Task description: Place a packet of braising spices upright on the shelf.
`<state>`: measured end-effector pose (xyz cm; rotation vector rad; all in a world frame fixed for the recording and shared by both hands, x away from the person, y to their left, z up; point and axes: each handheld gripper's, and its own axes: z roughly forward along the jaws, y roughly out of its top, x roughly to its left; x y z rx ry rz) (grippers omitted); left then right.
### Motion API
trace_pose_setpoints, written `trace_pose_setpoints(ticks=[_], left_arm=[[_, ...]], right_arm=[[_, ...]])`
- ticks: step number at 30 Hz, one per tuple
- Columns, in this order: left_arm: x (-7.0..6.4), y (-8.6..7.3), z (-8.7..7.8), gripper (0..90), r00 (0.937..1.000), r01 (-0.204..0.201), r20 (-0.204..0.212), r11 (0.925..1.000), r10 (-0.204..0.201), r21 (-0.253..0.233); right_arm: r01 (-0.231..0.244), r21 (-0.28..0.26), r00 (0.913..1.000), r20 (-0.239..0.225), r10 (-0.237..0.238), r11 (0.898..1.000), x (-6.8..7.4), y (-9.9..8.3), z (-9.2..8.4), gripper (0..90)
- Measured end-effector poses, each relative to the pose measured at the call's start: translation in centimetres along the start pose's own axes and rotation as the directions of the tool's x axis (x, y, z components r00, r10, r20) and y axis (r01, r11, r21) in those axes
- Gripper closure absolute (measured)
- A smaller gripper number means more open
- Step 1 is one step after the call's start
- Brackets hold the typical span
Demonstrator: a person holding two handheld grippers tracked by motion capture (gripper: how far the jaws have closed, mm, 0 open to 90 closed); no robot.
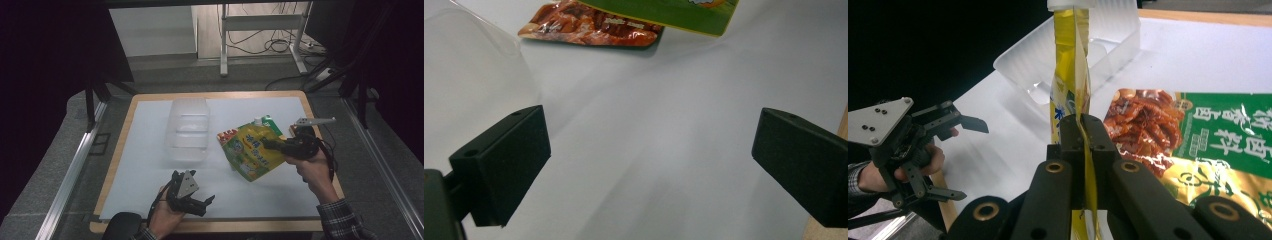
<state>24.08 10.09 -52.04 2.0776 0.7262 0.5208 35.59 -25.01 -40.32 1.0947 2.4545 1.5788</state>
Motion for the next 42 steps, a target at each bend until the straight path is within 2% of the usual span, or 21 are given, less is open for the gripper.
trace_pose_setpoints(ticks=[5,19,24,40,42], left_arm=[[0.1,-0.1,-0.2,1.8,1.0,0.001,-0.004,1.0,-0.001,-0.007],[0.2,-0.2,-0.3,2.0,0.9997,-0.018,-0.017,0.9998,0.018,0.009],[0.2,-0.2,-0.3,2.0,0.9998,-0.011,-0.016,0.9999,0.011,0.001],[0.4,-0.3,-0.5,2.0,0.9999,-0.009,-0.015,0.9999,0.009,0.007],[0.5,-0.4,-0.6,2.0,0.9999,0.0,-0.014,1.0,0.0,-0.002]], right_arm=[[0.014,-0.004,0.9999,0.005,-0.014,1.0,0.0,0.9,0.2,88.7],[0.055,-0.012,0.9985,0.006,-0.055,0.998,-0.5,3.1,1.0,88.6],[0.069,-0.014,0.9976,0.008,-0.069,0.998,-0.6,4.0,1.2,88.6],[0.119,-0.02,0.9925,-0.022,-0.12,0.993,-0.8,6.6,2.6,88.6],[0.121,-0.024,0.9922,-0.028,-0.122,0.992,-0.9,7.0,2.9,88.7]])
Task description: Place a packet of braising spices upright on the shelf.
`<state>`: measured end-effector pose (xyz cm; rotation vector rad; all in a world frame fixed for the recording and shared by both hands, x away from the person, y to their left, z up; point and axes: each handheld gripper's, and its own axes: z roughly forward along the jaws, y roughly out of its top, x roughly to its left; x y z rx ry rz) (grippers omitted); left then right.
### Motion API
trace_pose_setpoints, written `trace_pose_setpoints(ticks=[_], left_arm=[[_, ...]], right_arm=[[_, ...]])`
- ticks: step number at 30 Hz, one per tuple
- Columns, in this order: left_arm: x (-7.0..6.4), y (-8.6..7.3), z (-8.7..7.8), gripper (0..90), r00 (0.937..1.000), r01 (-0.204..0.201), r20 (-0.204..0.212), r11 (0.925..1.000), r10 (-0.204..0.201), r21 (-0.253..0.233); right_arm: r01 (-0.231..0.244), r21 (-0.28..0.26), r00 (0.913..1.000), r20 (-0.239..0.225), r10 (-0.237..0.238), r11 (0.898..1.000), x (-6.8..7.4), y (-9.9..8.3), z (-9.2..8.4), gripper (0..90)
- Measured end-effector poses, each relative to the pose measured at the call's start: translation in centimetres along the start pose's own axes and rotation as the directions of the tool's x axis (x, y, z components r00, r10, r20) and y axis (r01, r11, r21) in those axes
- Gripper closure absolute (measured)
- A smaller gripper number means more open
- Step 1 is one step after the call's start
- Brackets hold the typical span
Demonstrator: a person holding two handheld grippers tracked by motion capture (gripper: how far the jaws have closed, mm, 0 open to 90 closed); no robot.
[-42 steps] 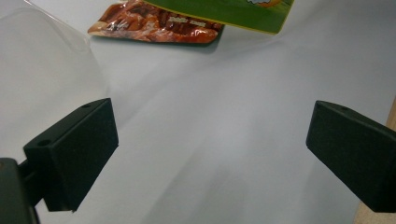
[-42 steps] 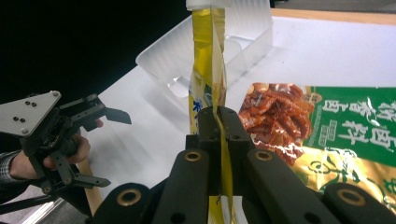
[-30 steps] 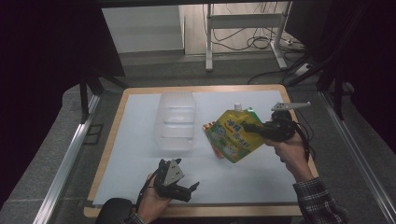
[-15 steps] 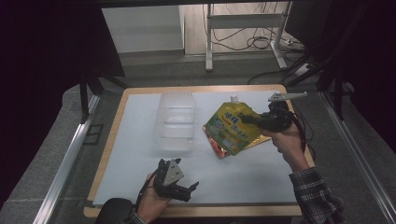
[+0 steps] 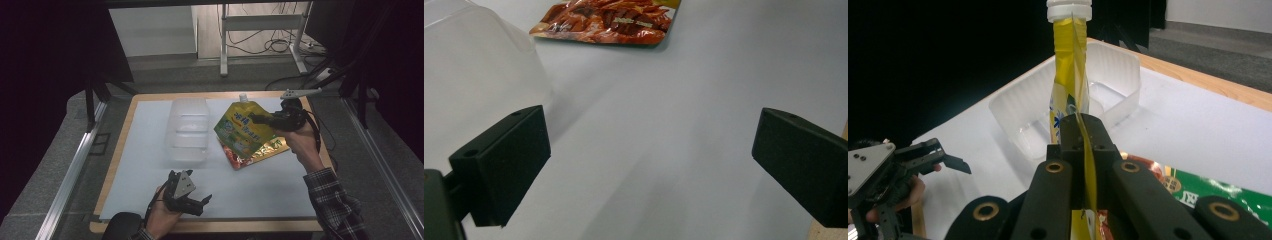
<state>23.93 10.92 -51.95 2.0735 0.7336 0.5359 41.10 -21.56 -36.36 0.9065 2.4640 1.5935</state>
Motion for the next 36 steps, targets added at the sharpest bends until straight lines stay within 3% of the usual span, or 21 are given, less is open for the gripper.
trace_pose_setpoints(ticks=[36], left_arm=[[-0.2,-0.7,-1.2,2.2,0.9996,0.024,0.012,0.9997,-0.024,0.006]], right_arm=[[0.04,0.013,0.9984,0.04,-0.041,0.999,-2.1,5.5,5.8,88.7]])
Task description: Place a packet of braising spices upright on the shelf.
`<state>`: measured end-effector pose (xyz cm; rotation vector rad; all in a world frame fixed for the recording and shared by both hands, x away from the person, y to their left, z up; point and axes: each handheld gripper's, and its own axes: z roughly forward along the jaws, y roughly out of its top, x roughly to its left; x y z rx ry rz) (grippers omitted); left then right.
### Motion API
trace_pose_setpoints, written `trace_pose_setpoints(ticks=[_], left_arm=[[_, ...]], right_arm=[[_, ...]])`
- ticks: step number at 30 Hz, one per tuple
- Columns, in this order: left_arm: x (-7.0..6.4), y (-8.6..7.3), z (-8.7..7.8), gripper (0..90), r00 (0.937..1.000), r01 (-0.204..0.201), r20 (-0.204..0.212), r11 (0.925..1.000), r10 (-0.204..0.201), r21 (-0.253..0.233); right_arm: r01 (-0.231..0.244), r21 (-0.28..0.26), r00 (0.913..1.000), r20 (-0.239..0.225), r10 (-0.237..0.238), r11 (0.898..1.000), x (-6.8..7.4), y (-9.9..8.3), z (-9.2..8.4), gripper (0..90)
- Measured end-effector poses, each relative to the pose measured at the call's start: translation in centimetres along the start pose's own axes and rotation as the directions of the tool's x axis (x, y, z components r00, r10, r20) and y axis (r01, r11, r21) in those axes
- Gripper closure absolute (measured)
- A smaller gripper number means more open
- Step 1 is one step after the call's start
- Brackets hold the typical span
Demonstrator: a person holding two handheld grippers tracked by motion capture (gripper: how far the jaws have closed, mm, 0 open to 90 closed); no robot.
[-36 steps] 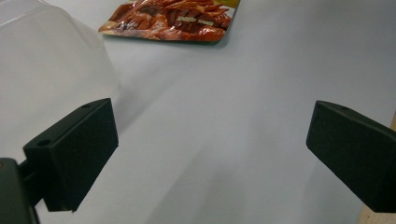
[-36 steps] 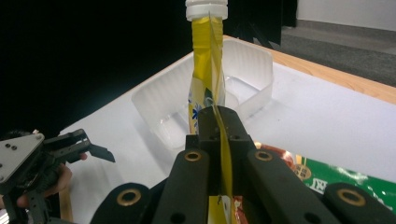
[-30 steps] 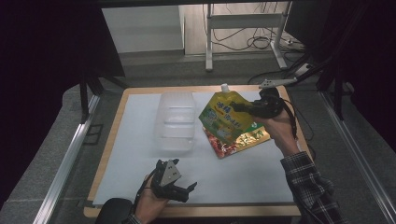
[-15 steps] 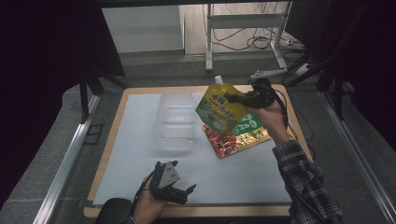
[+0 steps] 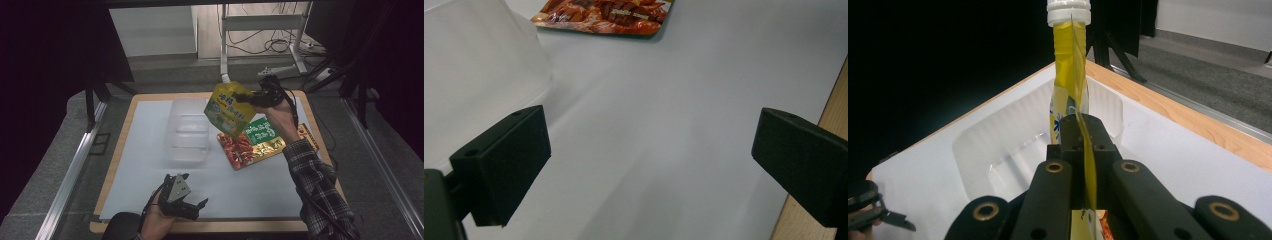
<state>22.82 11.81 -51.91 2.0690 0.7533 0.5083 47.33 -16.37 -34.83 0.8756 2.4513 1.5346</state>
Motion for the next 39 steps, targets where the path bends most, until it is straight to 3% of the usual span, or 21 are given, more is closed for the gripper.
trace_pose_setpoints(ticks=[25,39], left_arm=[[0.2,0.0,0.1,2.1,0.9998,0.012,0.017,0.9999,-0.012,-0.005],[0.2,0.0,0.1,2.2,0.9994,0.018,0.03,0.9998,-0.018,-0.006]], right_arm=[[0.027,-0.026,0.9996,-0.007,-0.027,0.999,-1.2,3.6,4.8,88.7],[0.045,-0.036,0.9989,-0.007,-0.045,0.998,-1.1,5.4,8.2,88.6]])
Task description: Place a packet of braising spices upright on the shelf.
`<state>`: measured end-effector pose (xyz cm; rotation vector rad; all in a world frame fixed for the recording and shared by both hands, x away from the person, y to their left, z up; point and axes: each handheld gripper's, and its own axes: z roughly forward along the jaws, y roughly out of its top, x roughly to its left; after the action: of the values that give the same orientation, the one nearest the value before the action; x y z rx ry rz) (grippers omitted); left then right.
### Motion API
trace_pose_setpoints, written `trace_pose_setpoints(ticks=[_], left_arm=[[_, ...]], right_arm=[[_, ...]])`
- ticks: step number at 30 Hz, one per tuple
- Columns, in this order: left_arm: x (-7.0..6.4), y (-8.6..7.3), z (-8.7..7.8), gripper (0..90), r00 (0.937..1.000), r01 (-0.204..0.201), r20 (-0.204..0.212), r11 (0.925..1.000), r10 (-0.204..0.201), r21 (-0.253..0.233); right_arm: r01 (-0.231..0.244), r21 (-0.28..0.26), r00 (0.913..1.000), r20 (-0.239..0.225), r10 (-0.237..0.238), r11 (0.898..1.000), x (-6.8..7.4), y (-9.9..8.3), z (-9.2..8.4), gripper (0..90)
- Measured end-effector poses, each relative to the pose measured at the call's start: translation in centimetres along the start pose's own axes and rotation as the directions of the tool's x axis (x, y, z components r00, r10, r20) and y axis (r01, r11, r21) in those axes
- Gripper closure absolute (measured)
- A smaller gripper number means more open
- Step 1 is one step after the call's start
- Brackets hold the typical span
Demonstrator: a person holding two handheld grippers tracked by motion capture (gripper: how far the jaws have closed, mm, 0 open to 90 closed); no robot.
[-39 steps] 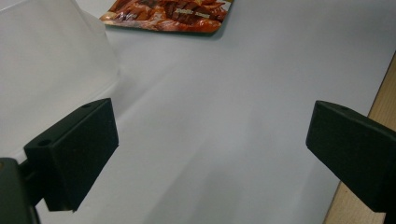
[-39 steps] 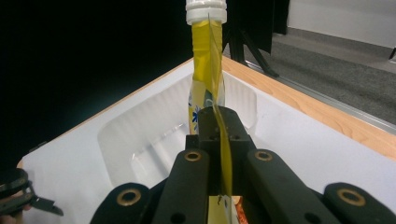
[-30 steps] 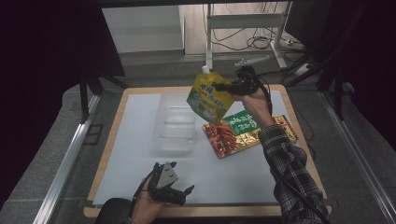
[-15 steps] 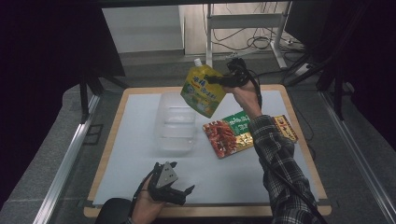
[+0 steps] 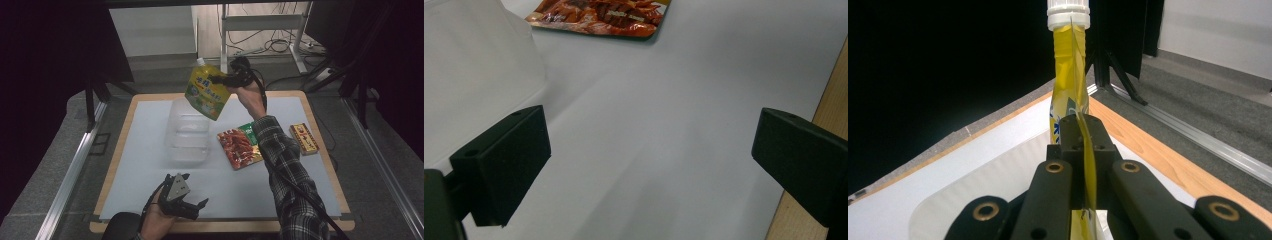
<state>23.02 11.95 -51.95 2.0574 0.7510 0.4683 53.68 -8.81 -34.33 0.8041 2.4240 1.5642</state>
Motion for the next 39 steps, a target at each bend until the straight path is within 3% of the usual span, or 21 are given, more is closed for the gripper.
trace_pose_setpoints(ticks=[18,24,29,35,39], left_arm=[[0.1,0.0,0.0,2.2,1.0,0.008,0.006,1.0,-0.008,0.002],[0.1,0.0,0.0,2.2,1.0,0.006,0.006,1.0,-0.006,0.003],[0.2,-0.1,0.0,2.2,0.9999,0.009,0.006,1.0,-0.009,0.003],[0.2,-0.1,0.0,2.2,0.9999,0.01,0.005,0.9999,-0.01,0.005],[0.3,-0.1,0.1,2.2,0.9999,0.013,0.007,0.9999,-0.013,0.005]], right_arm=[[0.023,0.012,0.9997,-0.004,-0.023,1.0,-0.1,0.4,4.1,88.6],[0.031,0.033,0.9995,-0.006,-0.031,0.999,0.1,0.3,5.2,88.5],[0.039,0.081,0.9992,-0.012,-0.039,0.996,0.2,-0.2,6.6,88.5],[0.034,0.11,0.9993,-0.016,-0.032,0.993,0.1,-1.1,8.2,88.6],[0.01,0.103,0.9998,-0.02,-0.008,0.995,-0.2,-1.4,8.8,88.7]])
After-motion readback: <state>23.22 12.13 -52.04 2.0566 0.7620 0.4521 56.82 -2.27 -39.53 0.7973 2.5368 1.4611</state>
